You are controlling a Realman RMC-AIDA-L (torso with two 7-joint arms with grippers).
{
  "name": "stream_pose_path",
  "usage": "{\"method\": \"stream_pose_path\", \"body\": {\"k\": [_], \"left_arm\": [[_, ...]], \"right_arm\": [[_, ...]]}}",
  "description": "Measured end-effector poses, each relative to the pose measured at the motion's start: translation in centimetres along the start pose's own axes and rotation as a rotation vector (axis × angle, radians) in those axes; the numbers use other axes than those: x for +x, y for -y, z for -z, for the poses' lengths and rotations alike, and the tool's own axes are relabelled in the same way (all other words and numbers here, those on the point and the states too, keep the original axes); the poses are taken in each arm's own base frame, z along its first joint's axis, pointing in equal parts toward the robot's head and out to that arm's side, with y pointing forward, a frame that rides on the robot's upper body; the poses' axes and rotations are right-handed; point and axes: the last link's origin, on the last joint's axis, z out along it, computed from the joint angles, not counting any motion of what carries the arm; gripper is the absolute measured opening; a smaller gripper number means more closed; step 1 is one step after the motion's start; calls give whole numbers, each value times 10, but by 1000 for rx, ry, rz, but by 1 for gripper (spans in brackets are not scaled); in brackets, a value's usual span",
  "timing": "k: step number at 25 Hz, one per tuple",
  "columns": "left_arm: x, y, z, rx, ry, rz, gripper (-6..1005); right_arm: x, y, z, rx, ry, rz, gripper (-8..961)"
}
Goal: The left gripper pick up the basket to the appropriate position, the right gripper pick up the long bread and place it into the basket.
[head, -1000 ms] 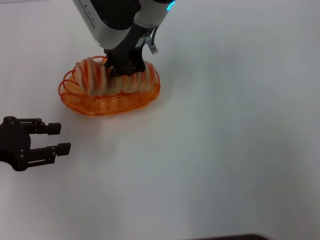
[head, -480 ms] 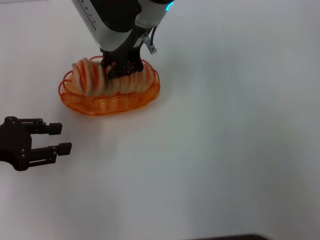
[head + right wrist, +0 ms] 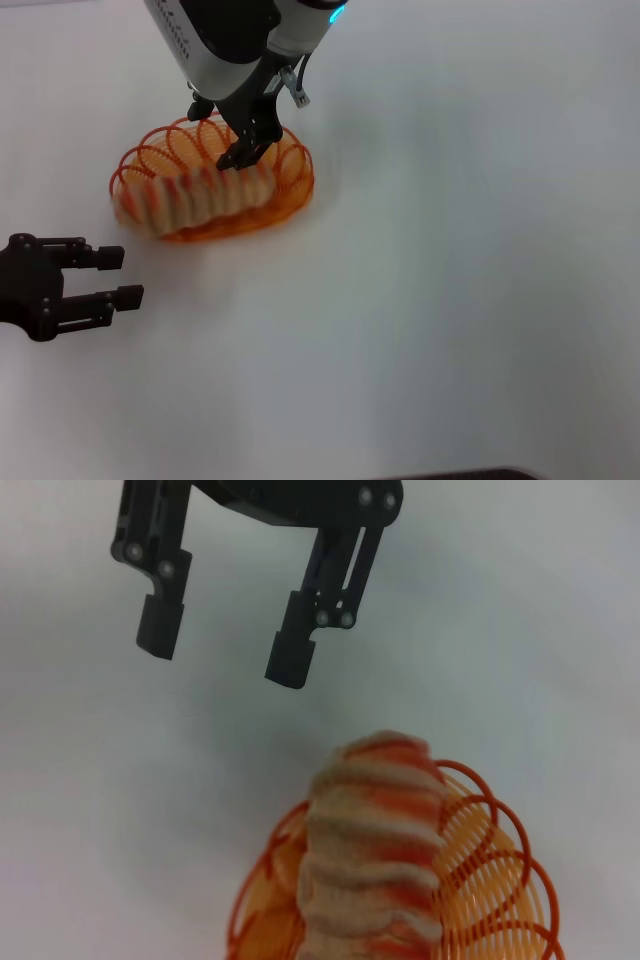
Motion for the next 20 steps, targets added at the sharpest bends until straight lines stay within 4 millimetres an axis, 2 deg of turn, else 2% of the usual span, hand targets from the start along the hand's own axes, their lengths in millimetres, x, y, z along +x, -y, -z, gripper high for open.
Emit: {"method": "stream_pose_path", "body": {"k": [1, 6, 12, 16, 20], "left_arm": [[0, 0, 0, 0, 0, 0, 567], [0, 0, 0, 0, 0, 1, 567], [-1, 2, 5, 24, -17, 10, 567], [-2, 5, 12, 63, -50, 24, 566], [0, 6, 18, 89, -115, 30, 566]], "right_arm": [[1, 0, 0, 3, 3, -2, 518], [4, 1, 2, 31, 36, -24, 610], [11, -4, 14, 114, 148, -106, 611], [27, -16, 23, 168, 255, -206, 611], [52, -38, 31, 129, 352, -348, 611]]}}
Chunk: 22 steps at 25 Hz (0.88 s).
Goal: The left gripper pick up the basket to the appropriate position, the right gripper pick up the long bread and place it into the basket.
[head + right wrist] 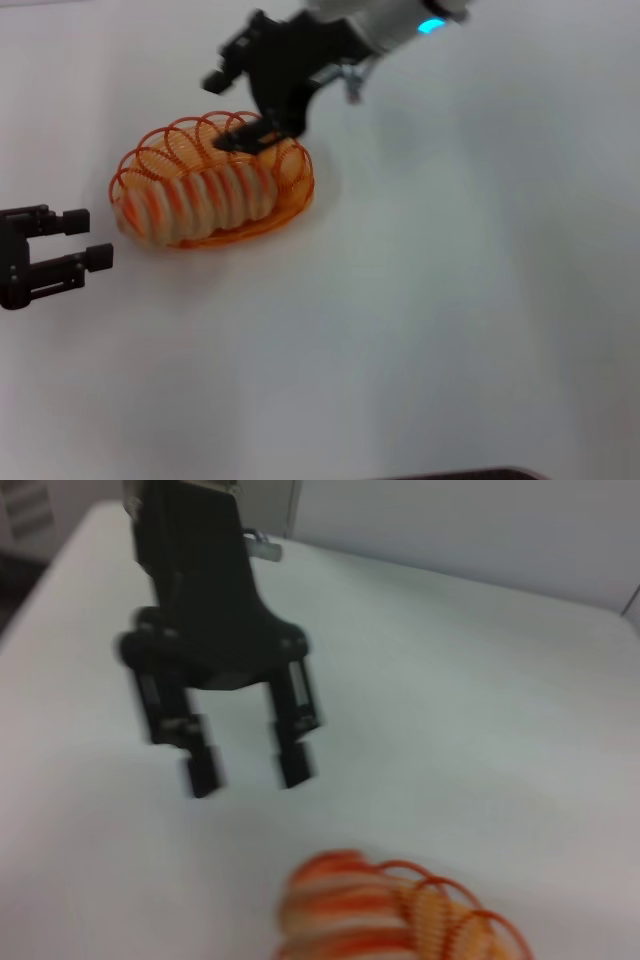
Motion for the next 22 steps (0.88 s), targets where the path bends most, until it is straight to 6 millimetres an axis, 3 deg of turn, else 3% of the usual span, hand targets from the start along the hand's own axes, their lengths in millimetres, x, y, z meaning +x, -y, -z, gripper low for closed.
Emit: {"method": "stream_pose_path", "body": {"k": [5, 6, 7, 14, 18, 22], "left_arm": [[4, 0, 1, 5, -44, -10, 567], [4, 0, 0, 4, -50, -13, 567], [5, 0, 0, 3, -58, -16, 567], [4, -4, -10, -12, -118, -45, 567], [-5, -6, -10, 1, -121, -33, 566], [-11, -9, -9, 17, -136, -21, 566]], "right_arm": [[42, -28, 21, -36, 134, -209, 612], [60, -39, 32, -19, 202, -282, 612], [60, -39, 32, -19, 202, -282, 612], [128, -80, 62, 134, 325, -509, 613], [152, -98, 72, 214, 362, -579, 613], [164, -107, 75, 252, 392, -603, 614]]}}
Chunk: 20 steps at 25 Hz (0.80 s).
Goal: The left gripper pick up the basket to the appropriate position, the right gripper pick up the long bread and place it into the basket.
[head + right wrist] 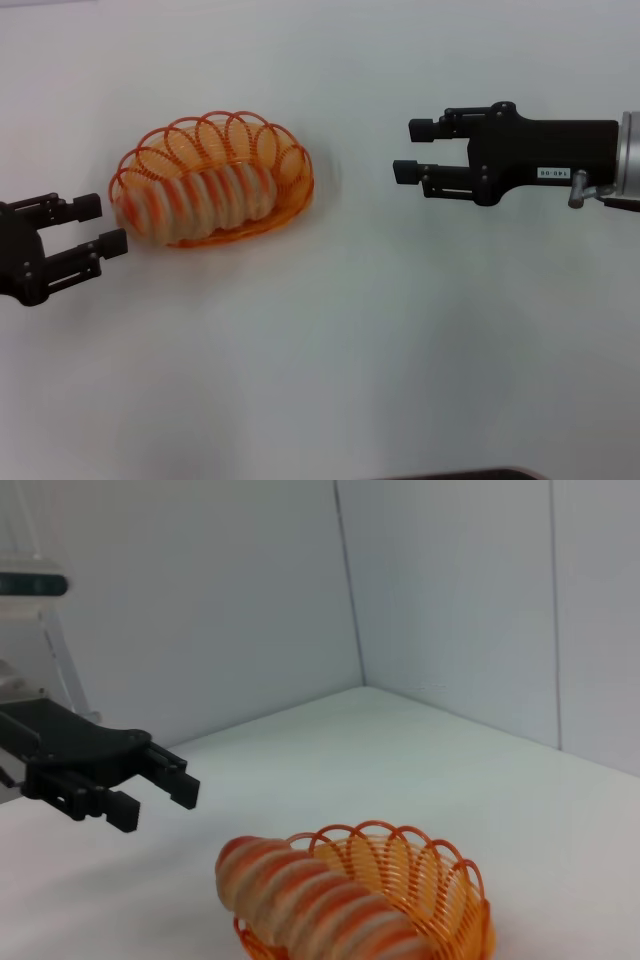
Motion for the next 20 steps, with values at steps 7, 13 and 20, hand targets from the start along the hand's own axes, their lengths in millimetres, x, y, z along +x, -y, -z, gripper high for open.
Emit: {"method": "stream_pose_path", "body": {"k": [7, 13, 20], "left_arm": [[-3, 1, 4, 29, -29, 28, 577], [-7, 0, 8, 50, -48, 66, 598], [-10, -4, 6, 29, -28, 61, 864]], "right_arm": [[10, -1, 0, 12, 1, 11, 614], [11, -1, -2, 15, 2, -10, 615], [13, -2, -3, 6, -12, 1, 778]]}}
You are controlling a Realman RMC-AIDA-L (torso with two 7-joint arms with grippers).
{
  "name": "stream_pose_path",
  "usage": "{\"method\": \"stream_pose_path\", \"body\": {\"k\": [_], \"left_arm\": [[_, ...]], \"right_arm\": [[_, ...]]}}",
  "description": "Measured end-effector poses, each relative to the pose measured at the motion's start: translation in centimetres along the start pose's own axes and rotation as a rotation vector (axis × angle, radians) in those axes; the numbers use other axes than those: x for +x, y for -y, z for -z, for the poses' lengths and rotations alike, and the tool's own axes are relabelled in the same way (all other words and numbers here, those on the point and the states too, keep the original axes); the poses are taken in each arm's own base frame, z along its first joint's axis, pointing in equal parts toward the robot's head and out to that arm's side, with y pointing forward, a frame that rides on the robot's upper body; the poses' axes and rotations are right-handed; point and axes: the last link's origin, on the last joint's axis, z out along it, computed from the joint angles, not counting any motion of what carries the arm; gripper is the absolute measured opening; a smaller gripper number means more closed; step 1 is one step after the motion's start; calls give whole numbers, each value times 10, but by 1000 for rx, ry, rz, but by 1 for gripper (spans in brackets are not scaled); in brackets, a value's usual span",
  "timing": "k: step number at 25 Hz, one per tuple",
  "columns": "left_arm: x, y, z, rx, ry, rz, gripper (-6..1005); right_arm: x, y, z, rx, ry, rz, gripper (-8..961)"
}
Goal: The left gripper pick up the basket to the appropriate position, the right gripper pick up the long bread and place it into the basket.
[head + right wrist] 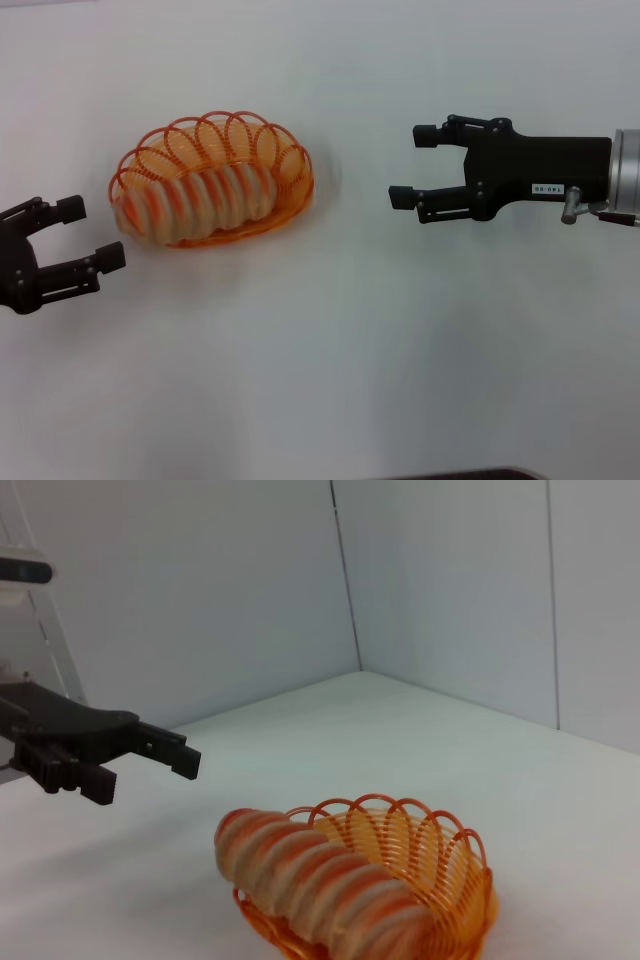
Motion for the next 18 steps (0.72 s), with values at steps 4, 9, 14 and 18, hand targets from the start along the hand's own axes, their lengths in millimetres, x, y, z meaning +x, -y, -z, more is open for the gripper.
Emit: {"method": "stream_pose_path", "body": {"k": [4, 9, 14, 18], "left_arm": [[0, 0, 0, -4, 4, -3, 875], [-1, -1, 1, -7, 14, -19, 887], [-4, 0, 2, -6, 56, -25, 887], [-5, 0, 3, -4, 68, -28, 887]], "right_arm": [[2, -1, 1, -9, -8, 12, 958], [4, -3, 3, -17, -13, 29, 958], [5, -7, 6, -31, -4, 63, 958], [5, -8, 6, -36, -2, 68, 958]]}}
